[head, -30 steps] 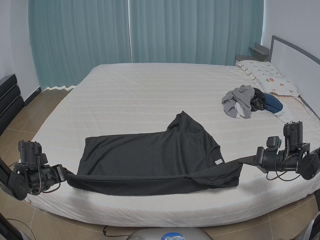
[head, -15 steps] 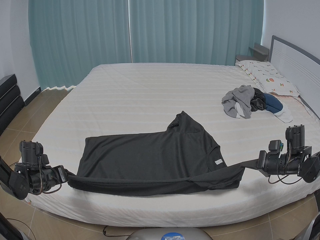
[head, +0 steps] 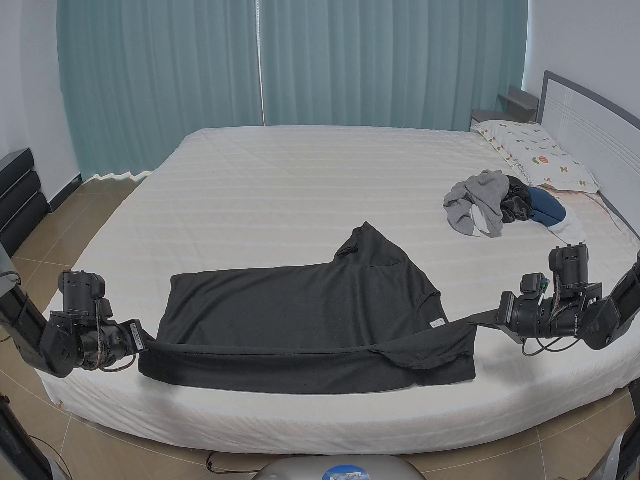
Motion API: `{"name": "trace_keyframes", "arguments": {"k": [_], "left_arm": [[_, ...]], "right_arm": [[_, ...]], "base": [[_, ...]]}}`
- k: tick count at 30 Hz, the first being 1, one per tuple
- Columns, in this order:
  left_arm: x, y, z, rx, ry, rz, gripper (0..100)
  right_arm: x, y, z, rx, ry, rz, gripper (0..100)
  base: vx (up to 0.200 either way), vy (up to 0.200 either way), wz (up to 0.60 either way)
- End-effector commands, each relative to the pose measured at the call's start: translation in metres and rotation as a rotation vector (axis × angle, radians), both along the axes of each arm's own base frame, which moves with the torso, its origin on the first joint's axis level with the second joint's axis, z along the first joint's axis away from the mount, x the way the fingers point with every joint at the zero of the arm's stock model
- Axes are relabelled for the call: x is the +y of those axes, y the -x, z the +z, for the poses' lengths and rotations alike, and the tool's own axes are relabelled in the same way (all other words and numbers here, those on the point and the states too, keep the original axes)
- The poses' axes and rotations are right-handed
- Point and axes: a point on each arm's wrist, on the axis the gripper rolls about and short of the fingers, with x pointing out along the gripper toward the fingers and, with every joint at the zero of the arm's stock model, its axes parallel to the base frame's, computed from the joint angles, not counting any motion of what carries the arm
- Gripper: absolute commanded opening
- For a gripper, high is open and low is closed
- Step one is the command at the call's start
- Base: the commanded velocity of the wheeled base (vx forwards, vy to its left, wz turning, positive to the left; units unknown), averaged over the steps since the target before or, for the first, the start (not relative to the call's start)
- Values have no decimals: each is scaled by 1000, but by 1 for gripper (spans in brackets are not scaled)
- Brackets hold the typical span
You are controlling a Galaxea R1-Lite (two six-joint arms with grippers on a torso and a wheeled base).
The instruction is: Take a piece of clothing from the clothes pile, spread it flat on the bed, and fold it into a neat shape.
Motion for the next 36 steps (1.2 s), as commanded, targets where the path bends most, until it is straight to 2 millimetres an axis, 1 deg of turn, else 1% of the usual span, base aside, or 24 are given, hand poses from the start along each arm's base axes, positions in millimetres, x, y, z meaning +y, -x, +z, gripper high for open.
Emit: {"name": "trace_keyframes", "arguments": {"k": [1,4,10,15,19,20,26,30,31,33,36], "left_arm": [[1,-19,-21,49,1,2,0],[1,-33,-28,51,-1,7,0],[-1,-47,-38,55,-2,0,0],[-1,-56,-40,46,2,4,0],[-6,-61,-41,39,24,15,0],[-7,-62,-42,38,29,18,100],[-7,-69,-40,19,63,49,100],[-6,-70,-35,-2,98,86,100],[-6,-70,-35,-2,98,86,100],[-3,-67,-28,-18,115,110,100],[3,-63,-19,-42,150,151,100]], "right_arm": [[3,-18,-17,38,3,1,0],[4,-29,-24,48,-3,-6,0],[6,-43,-36,68,-8,-13,0],[8,-50,-45,78,1,-30,0],[9,-51,-49,86,4,-33,0],[9,-52,-49,85,4,-33,100],[9,-52,-45,64,-11,-44,100],[9,-48,-26,52,-89,-110,100],[9,-48,-26,52,-89,-110,100],[13,-37,-14,76,-137,-130,100],[20,-23,-11,120,-163,-154,100]], "base": [[0,0,0],[0,0,0],[0,0,0],[0,0,0],[0,0,0],[0,0,0],[0,0,0],[0,0,0],[0,0,0],[0,0,0],[0,0,0]]}}
